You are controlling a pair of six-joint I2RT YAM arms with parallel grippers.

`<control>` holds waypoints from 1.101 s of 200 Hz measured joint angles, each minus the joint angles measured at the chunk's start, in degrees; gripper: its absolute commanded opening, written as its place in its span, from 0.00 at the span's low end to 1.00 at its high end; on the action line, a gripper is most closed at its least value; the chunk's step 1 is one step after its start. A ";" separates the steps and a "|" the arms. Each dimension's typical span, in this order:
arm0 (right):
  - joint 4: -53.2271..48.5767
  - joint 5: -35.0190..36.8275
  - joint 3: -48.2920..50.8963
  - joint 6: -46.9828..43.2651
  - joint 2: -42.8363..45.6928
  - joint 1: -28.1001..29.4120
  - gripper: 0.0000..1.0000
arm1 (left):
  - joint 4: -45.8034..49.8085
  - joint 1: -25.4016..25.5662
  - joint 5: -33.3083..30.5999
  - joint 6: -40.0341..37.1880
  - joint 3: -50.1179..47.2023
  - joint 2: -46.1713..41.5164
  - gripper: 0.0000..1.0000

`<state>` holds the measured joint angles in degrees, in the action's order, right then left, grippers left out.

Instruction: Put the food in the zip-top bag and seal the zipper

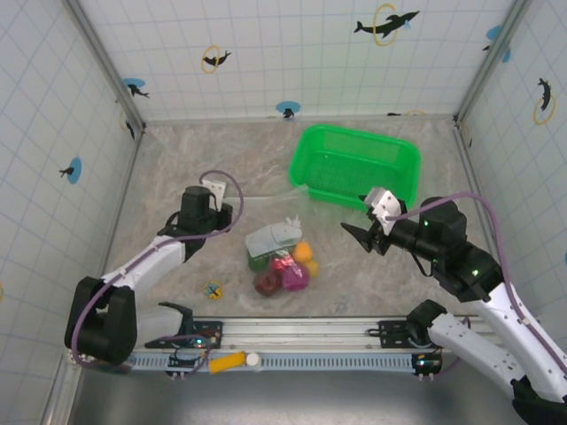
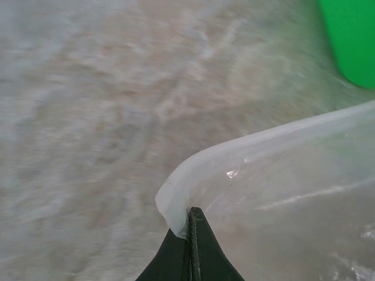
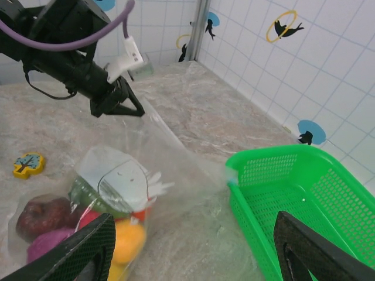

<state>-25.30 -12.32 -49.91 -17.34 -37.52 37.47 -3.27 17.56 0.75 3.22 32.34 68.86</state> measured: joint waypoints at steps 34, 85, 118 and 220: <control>1.75 1.97 1.97 0.09 0.04 -0.04 0.73 | -4.46 -3.06 -8.59 5.75 -1.14 -0.90 0.00; 4.63 9.11 3.17 1.53 -0.87 -0.04 0.75 | -5.86 -9.35 -13.53 16.94 -6.12 -0.83 0.58; 7.74 15.76 3.50 4.92 -1.07 -0.04 0.98 | -6.08 -9.75 -15.10 19.34 -6.73 -3.93 0.98; 25.38 45.29 28.63 14.78 1.46 -3.50 0.98 | -16.06 -9.46 -8.17 12.37 -14.27 -19.39 0.98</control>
<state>0.08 32.97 -21.28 -2.57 -36.05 33.98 -19.33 8.10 -7.42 15.59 18.06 49.47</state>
